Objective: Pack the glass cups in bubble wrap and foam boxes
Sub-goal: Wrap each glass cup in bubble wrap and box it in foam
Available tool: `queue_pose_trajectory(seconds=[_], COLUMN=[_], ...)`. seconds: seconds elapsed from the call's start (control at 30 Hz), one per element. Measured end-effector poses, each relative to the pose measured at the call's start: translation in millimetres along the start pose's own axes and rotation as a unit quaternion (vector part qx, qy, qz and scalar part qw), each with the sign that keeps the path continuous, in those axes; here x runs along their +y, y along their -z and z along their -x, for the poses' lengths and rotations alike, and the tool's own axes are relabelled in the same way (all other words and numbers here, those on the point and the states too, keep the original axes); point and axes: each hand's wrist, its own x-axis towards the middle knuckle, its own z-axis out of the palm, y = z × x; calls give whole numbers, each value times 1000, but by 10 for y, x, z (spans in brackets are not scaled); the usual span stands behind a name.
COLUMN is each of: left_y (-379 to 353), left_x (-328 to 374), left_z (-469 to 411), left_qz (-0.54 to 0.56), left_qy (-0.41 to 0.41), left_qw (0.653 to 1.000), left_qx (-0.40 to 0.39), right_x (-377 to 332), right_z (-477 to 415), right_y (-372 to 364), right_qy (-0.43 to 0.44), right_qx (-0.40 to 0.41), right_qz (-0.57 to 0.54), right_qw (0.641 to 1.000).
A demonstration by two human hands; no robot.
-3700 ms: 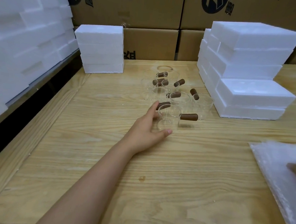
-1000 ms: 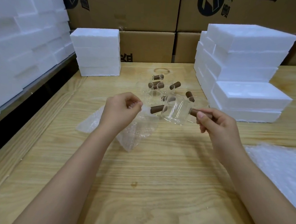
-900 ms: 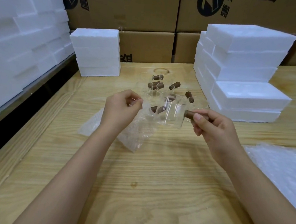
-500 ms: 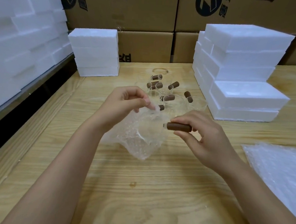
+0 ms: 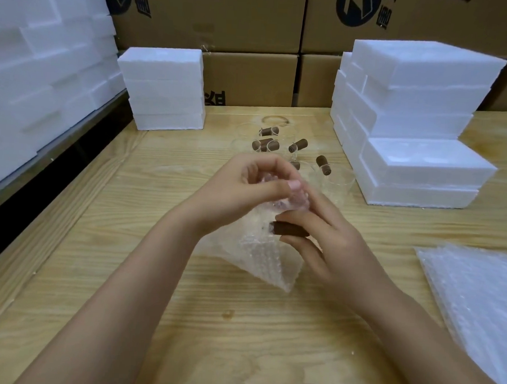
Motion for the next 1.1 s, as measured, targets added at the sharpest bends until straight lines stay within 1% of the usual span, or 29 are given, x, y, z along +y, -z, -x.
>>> queue_pose_trajectory(seconds=[0.03,0.1,0.17,0.27,0.33,0.4,0.5,0.53,0.6,0.67,0.73,0.8,0.9,1.03,1.1], left_y=[22,140,328,534,582,556,380,301,140,-16,-143,-257,-373,-486,-530], left_x=[-2,-9,-37,-146,-276,-389,-502,-543,-604,-572,-554,-551,-551,-478,-447], left_z=[2,9,35,80,100,121,133,127,83,32,-2,-9,-19,-36,-39], left_qz=[3,3,18,90,105,175,310,327,310,276,253,259,296,332,333], left_qy=[-16,-41,-44,12,52,75,104,102,77,66,77,83,72,87,101], left_qw=[1000,995,988,976,965,955,934,932,943,951,948,940,924,913,908], left_qx=[24,89,147,200,236,229,146,120,97,125,174,207,230,219,235], right_x=[9,43,88,149,195,224,238,233,241,254,257,253,232,200,184], right_z=[4,-7,-33,-67,-78,-85,-94,-98,-100,-97,-95,-96,-104,-89,-75], right_y=[1,31,77,125,143,150,165,171,159,113,45,-24,-90,-124,-134], right_qy=[-18,-60,-133,-241,-280,-311,-343,-351,-363,-360,-357,-365,-378,-384,-388], right_qx=[0,34,69,108,123,124,130,126,119,135,177,206,206,204,190], right_qz=[-31,-74,-147,-305,-358,-395,-492,-513,-530,-538,-558,-571,-553,-538,-521], right_qw=[999,995,978,915,882,855,789,773,757,750,728,706,713,722,736])
